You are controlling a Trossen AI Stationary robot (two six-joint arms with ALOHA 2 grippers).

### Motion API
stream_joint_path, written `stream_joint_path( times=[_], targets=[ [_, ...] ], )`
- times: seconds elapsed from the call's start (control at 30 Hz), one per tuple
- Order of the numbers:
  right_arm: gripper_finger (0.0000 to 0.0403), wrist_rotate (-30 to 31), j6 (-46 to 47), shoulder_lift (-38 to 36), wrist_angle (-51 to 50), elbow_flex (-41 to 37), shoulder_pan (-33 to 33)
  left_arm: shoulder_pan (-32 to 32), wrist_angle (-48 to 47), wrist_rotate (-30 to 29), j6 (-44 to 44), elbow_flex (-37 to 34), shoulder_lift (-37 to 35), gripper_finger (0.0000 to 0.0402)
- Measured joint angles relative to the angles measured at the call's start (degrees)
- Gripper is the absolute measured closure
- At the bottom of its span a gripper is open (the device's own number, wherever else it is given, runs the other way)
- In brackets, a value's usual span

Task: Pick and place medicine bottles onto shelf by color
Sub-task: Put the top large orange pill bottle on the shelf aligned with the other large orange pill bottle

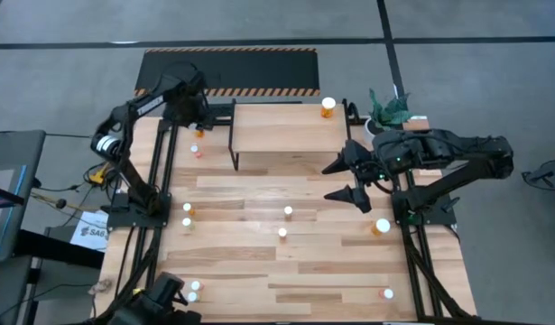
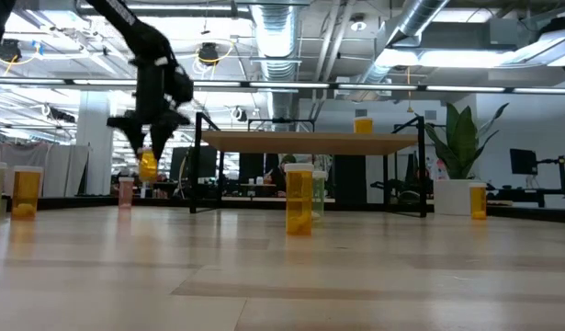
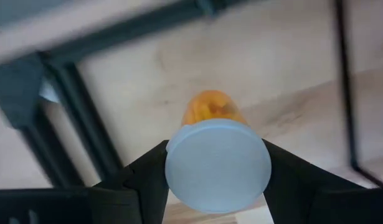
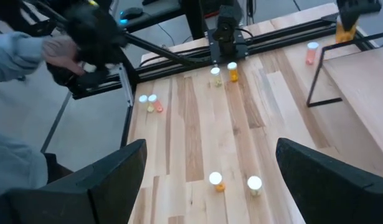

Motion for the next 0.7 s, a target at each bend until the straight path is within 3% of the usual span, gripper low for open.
stream_joint_path(
  times=[0.23,0.43,0.7],
  targets=[
    [0.0026,0.0,-1.8,-1.3,-2.7,0.0,-1.7,-2.8,-9.6,1.0,0.9,14.2,-4.2,0.0204],
    [0.0026,1.1,-5.7,-3.8,-2.9,-0.1,-4.2,-11.0,-13.7,1.8,-0.6,25.5,-4.5,0.0205],
    [0.0026,2.9,-8.1,-5.3,-2.7,0.0,-9.7,-23.0,-10.8,1.8,-4.0,31.5,-4.4,0.0205]
  ],
)
